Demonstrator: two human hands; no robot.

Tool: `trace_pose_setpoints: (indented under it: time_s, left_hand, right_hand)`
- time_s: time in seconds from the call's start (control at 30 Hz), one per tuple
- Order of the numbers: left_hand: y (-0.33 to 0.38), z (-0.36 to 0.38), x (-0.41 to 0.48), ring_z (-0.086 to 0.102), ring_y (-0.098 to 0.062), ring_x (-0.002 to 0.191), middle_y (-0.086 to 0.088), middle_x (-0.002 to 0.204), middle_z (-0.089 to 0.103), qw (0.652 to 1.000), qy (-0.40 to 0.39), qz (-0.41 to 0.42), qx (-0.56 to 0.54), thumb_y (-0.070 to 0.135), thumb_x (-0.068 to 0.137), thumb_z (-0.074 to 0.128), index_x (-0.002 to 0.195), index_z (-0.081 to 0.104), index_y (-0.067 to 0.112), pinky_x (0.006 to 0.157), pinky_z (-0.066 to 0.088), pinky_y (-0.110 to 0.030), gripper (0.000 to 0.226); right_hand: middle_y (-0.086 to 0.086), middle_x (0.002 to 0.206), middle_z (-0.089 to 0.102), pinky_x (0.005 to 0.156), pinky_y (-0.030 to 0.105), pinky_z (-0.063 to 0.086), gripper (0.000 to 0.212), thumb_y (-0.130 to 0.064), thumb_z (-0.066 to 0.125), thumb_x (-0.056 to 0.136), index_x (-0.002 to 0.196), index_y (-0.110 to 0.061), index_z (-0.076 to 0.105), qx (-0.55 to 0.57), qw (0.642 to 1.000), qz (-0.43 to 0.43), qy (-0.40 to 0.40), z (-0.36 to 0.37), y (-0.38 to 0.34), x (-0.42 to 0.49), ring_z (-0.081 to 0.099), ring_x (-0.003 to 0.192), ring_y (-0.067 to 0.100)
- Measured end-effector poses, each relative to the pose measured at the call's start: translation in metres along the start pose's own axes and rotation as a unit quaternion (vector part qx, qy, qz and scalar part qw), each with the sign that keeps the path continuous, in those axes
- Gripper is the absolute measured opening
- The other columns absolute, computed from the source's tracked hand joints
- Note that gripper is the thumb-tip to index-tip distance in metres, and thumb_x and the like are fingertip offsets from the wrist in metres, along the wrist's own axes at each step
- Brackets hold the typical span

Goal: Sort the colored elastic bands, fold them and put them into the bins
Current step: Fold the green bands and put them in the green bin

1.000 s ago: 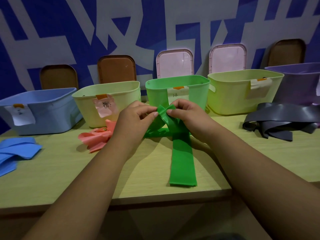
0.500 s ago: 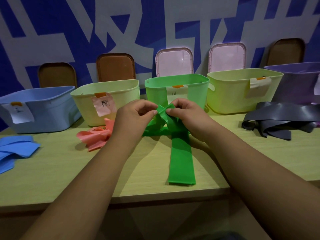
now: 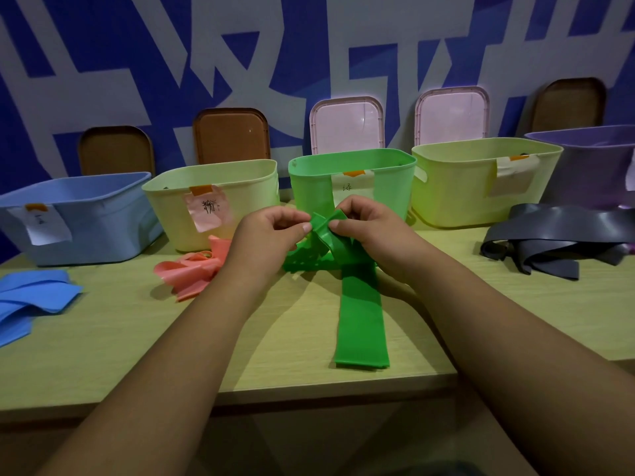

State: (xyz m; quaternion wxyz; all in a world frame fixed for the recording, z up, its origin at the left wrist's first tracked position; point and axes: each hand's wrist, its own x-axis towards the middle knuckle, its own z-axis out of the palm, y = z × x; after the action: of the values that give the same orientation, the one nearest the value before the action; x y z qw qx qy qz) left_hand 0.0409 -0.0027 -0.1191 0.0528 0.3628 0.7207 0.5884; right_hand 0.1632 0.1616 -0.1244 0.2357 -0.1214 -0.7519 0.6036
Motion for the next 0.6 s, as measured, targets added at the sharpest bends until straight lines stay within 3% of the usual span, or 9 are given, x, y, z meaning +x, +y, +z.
trace_pose_setpoints:
  time_s: [0.1,0.23,0.4,0.6]
  left_hand:
    - [0.0016,-0.0003,-0.0004,0.073,-0.006,0.091,0.008,0.095,0.079,1.0,0.008,0.007,0.009,0.015,0.094,0.081,0.1,0.081,0.025,0.08,0.06,-0.02,0.012]
    - [0.0032,0.0011,-0.001,0.072,0.0,0.084,0.007,0.092,0.079,0.999,0.02,0.029,0.027,0.012,0.092,0.082,0.098,0.08,0.022,0.074,0.057,-0.012,0.012]
    - [0.0029,0.0037,-0.003,0.069,0.004,0.081,0.008,0.092,0.076,0.997,0.01,0.042,0.061,0.013,0.095,0.078,0.098,0.077,0.025,0.065,0.052,-0.008,0.013]
    - [0.0047,0.0039,-0.0045,0.068,0.002,0.081,0.007,0.094,0.075,0.999,-0.007,0.03,0.029,0.017,0.099,0.075,0.101,0.075,0.025,0.066,0.051,-0.009,0.008]
  right_hand:
    - [0.018,0.106,0.076,0.088,0.045,0.062,0.003,-0.015,0.07,0.103,0.104,-0.012,0.07,-0.005,1.0,-0.005,0.002,-0.0003,0.001,0.0007,0.074,0.091,0.025]
    - [0.02,0.108,0.075,0.093,0.05,0.062,0.005,-0.015,0.071,0.102,0.105,-0.011,0.07,-0.006,1.0,-0.006,0.001,0.0,0.0023,0.0012,0.075,0.095,0.03]
    - [0.019,0.108,0.076,0.093,0.049,0.062,0.013,-0.015,0.07,0.103,0.11,-0.005,0.069,-0.01,1.0,-0.003,-0.002,0.0,0.0007,0.0003,0.076,0.096,0.03]
    - [0.02,0.108,0.075,0.091,0.046,0.061,0.007,-0.015,0.069,0.103,0.107,-0.009,0.069,0.003,1.0,-0.008,-0.003,-0.0006,-0.0008,-0.0012,0.074,0.093,0.028]
